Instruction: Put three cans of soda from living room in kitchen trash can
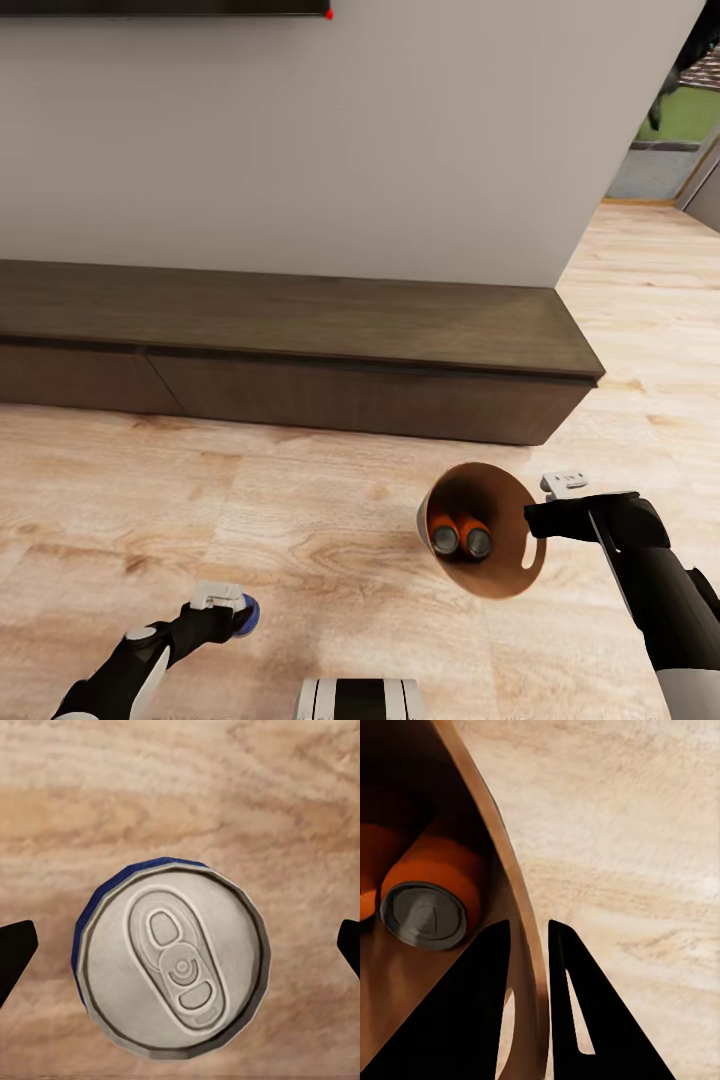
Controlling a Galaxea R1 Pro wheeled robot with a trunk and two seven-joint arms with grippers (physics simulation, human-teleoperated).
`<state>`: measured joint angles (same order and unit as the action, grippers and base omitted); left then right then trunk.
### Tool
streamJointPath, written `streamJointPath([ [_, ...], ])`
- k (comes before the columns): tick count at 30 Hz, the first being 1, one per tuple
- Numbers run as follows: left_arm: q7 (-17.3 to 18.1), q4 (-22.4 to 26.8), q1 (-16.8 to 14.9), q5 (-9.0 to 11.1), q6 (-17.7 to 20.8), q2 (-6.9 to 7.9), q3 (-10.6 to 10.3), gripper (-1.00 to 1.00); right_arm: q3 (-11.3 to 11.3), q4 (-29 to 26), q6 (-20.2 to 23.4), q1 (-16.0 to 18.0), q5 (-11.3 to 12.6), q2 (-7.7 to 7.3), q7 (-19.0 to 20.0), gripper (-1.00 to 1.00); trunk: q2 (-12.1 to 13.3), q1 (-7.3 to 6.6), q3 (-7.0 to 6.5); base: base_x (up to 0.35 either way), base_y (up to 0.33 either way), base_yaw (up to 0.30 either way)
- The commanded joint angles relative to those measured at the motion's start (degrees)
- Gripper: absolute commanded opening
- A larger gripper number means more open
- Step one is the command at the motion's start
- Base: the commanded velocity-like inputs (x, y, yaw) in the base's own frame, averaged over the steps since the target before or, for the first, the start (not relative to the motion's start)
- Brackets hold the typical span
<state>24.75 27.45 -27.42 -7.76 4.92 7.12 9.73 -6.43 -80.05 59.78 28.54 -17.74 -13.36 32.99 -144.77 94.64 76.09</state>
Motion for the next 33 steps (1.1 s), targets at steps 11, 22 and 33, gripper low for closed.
streamJointPath([
  [11, 0.0, 0.2, 0.0, 0.0, 0.0, 0.01, 0.0, 1.0, 0.0, 0.0, 0.2, 0.0, 1.1, 0.0, 0.1, -1.0, -0.1, 0.12, 1.11, 0.0, 0.0, 0.0],
  [22, -0.1, -0.3, 0.1, -0.3, -0.1, 0.09, -0.1, -1.0, 0.1, 0.0, 0.2, 0.0, 1.1, 0.0, 0.1, -1.0, -0.1, 0.12, 1.11, 0.0, 0.0, 0.0],
  [33, -0.3, -0.5, 0.0, -0.7, 0.0, 0.08, 0.0, -1.0, 0.2, 0.0, 0.2, 0.0, 1.1, 0.1, 0.1, -1.0, 0.0, -0.06, -0.44, 0.0, 0.0, 0.0],
])
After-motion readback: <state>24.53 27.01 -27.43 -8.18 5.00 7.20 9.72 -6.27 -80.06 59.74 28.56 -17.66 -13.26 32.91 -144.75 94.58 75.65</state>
